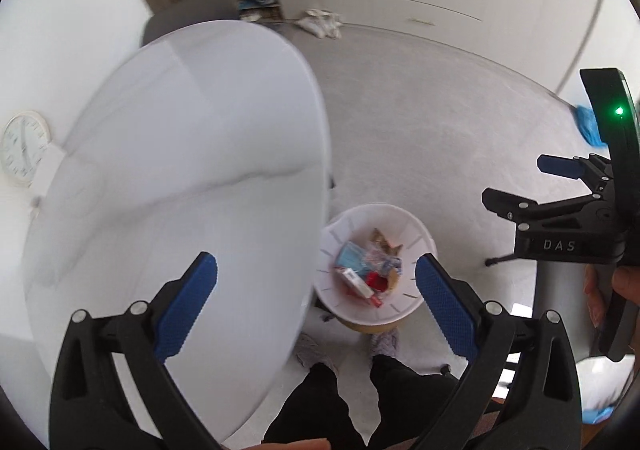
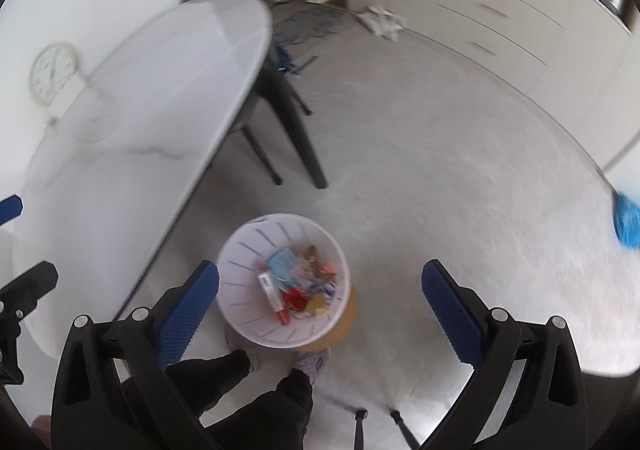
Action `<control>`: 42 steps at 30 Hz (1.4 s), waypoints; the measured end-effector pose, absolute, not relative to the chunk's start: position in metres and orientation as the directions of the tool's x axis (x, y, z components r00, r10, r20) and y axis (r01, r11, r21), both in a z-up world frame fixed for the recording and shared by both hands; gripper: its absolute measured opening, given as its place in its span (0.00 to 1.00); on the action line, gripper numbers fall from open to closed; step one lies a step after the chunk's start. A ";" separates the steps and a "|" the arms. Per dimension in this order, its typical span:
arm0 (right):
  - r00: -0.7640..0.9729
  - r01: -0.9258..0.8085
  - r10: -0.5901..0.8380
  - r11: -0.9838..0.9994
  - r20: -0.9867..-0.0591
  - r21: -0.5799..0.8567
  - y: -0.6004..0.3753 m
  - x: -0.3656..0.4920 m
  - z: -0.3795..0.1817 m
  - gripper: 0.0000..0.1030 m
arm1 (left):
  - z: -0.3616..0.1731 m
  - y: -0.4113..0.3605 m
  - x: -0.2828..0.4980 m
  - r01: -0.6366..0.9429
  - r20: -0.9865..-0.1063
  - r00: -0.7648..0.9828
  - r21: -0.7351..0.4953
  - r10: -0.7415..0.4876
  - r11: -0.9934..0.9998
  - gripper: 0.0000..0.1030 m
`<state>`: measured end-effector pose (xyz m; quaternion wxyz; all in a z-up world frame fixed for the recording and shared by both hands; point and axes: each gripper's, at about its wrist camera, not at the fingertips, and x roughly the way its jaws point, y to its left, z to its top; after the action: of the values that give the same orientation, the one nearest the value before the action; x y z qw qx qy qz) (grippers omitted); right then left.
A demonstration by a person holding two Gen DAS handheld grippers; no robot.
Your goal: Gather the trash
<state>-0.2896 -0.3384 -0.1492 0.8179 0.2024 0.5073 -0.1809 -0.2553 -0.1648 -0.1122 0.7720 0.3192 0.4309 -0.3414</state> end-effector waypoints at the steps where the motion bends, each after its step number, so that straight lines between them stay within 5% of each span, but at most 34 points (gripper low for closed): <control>1: 0.422 0.468 -0.081 0.873 -0.903 0.140 -0.329 -0.278 -0.148 0.98 | -0.109 -0.157 -0.250 0.787 -0.881 0.405 0.200 -0.244 0.584 0.92; 12: 0.445 0.301 -0.031 0.947 -0.895 0.117 -0.226 -0.181 -0.111 0.98 | -0.063 -0.074 -0.172 0.619 -0.834 0.511 0.189 -0.208 0.762 0.92; 27: 0.826 0.188 -0.122 0.980 -0.551 0.065 -0.138 -0.092 0.138 0.98 | 0.118 0.035 -0.060 0.289 -0.565 0.808 0.129 -0.169 0.949 0.92; 42: 0.799 0.195 -0.112 0.977 -0.591 0.080 -0.127 -0.073 0.128 0.98 | 0.108 0.056 -0.046 0.232 -0.615 0.776 0.069 -0.142 0.970 0.92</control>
<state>-0.0726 -0.1266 0.1277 0.9459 0.0683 0.3065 -0.0811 -0.0461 0.0555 0.1083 0.9396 0.0705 0.3197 -0.0994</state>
